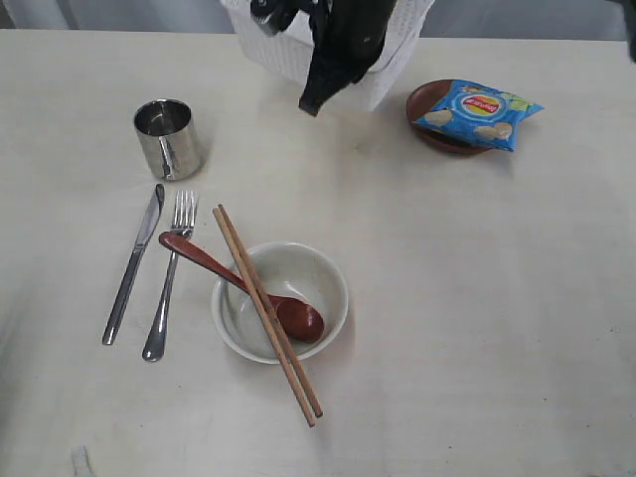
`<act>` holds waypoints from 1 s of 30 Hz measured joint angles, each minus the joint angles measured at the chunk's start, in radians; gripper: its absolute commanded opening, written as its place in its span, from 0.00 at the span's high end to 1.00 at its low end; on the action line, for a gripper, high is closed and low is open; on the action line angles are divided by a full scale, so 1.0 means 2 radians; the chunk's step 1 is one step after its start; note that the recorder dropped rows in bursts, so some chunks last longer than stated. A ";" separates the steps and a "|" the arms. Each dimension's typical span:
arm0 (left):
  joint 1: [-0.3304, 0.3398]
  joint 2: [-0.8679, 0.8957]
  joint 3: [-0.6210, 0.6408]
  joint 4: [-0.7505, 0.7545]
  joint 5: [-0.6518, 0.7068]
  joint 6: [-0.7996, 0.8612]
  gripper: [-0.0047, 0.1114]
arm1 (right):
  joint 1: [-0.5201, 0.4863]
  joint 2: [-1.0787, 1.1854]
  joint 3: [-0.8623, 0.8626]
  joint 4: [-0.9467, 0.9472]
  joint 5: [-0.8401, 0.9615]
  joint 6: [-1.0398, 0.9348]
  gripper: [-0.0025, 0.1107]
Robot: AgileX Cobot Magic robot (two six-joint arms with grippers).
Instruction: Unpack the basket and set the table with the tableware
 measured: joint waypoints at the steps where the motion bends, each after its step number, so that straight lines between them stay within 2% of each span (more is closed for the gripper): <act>1: 0.000 0.000 0.000 0.000 0.000 0.000 0.96 | -0.004 -0.010 0.000 -0.007 0.000 0.014 0.98; 5: 0.000 0.000 0.000 0.000 0.000 0.000 0.96 | -0.038 -0.046 -0.001 -0.016 0.008 0.071 0.98; 13: 0.000 0.000 0.000 0.000 0.000 0.000 0.96 | -0.180 -0.067 0.002 -0.012 0.080 0.184 0.98; 20: 0.000 0.000 0.000 0.000 0.000 0.000 0.96 | -0.288 -0.067 0.075 0.022 0.072 0.228 0.98; 24: 0.000 0.000 0.000 0.000 0.000 0.000 0.96 | -0.315 -0.053 0.098 0.026 0.062 0.239 0.98; 30: 0.000 0.000 0.000 0.000 0.000 0.000 0.96 | -0.312 -0.005 0.100 0.030 0.049 0.242 0.98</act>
